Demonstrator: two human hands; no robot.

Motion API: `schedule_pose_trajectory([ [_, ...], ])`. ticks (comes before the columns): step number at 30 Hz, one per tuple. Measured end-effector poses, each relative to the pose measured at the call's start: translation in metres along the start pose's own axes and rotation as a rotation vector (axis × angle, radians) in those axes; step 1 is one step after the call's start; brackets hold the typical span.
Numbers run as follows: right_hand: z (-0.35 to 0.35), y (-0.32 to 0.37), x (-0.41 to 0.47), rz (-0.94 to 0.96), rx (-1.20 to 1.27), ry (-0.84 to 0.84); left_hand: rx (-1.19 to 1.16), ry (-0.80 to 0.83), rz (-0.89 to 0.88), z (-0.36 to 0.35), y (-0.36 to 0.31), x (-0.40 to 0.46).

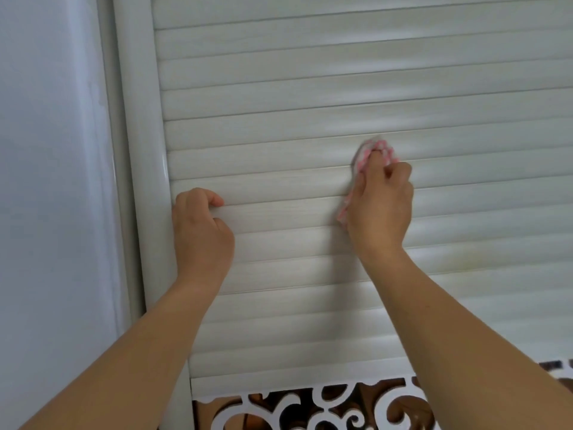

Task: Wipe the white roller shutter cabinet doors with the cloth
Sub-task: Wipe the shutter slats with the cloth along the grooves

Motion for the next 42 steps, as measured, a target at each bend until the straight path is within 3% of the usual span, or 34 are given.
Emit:
schedule_pose_trajectory([
  [9, -0.027, 0.046, -0.026, 0.123, 0.013, 0.042, -0.068, 0.041, -0.007, 0.005, 0.004, -0.003],
  [19, -0.056, 0.121, -0.067, 0.491, 0.054, 0.02, -0.149, 0.042, 0.037, 0.021, 0.033, -0.016],
  [23, -0.067, 0.139, -0.089, 0.634, 0.077, 0.047, -0.08, -0.036, 0.018, 0.032, 0.039, -0.026],
  [28, -0.075, 0.136, -0.114, 0.738, -0.001, 0.102, 0.005, -0.094, 0.038, 0.038, 0.042, -0.034],
  [37, -0.08, 0.088, -0.189, 1.046, -0.002, 0.245, 0.054, -0.014, 0.117, 0.05, 0.045, -0.042],
  [39, -0.077, 0.089, -0.179, 1.056, 0.024, 0.236, 0.053, 0.019, 0.124, 0.054, 0.045, -0.044],
  [42, -0.074, 0.108, -0.139, 0.858, 0.034, 0.17, 0.051, 0.039, 0.117, 0.061, 0.046, -0.043],
])
Point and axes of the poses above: each hand's wrist, its own x-axis towards the middle knuckle, its own z-axis out of the back of the hand, y = z × x, the point moved 5 cm from there along x, towards the middle knuckle, and after that the axes turned 3 degrees about z, right-handed, at the moved point
